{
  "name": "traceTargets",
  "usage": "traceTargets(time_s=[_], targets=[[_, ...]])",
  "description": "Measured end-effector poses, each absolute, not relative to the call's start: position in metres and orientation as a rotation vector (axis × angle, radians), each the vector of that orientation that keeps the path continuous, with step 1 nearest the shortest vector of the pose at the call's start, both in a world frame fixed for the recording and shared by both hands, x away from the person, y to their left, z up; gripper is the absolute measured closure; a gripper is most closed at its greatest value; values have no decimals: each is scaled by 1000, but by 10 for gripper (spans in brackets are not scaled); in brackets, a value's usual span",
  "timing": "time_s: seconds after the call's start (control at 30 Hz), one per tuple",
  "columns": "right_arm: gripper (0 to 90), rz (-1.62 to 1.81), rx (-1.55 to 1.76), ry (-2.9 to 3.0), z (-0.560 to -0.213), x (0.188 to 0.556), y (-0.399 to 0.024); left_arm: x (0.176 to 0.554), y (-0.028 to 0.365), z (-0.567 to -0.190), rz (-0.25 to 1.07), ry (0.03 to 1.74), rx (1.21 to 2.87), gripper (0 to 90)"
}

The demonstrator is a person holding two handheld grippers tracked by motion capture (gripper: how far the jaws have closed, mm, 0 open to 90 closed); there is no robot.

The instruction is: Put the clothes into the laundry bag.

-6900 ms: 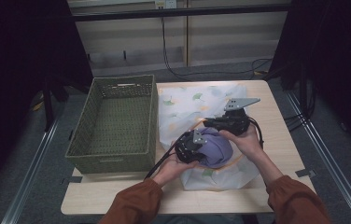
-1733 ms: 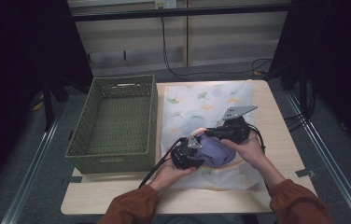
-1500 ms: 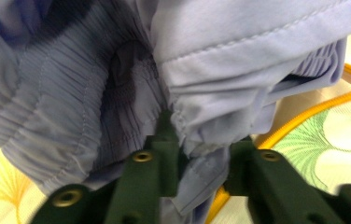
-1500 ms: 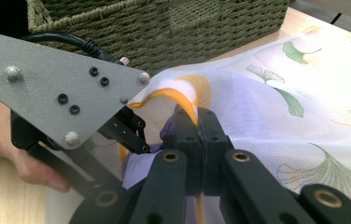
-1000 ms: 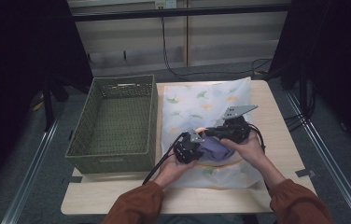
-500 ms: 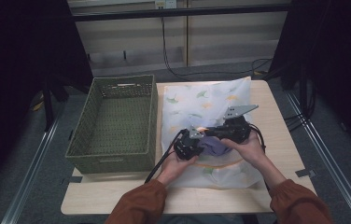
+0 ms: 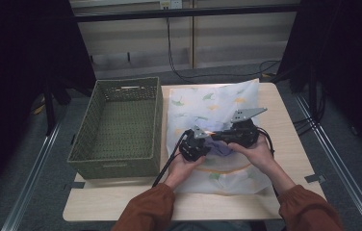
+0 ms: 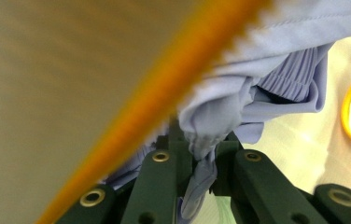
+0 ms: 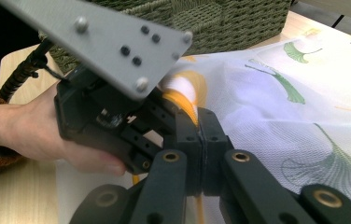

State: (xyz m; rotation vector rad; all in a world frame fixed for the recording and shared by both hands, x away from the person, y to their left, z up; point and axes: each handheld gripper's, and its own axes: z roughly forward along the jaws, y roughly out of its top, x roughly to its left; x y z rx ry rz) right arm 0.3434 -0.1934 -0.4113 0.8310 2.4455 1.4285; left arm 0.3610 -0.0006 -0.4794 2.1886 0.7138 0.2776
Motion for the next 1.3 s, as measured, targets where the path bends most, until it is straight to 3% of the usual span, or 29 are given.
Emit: traceTargets(time_s=[0.8, 1.3], targets=[[897, 1418, 823, 2471, -414, 344, -194, 381, -13, -484, 291, 841, 2034, 828], [898, 1383, 827, 2526, -426, 349, -198, 383, -22, -507, 256, 840, 2085, 801]])
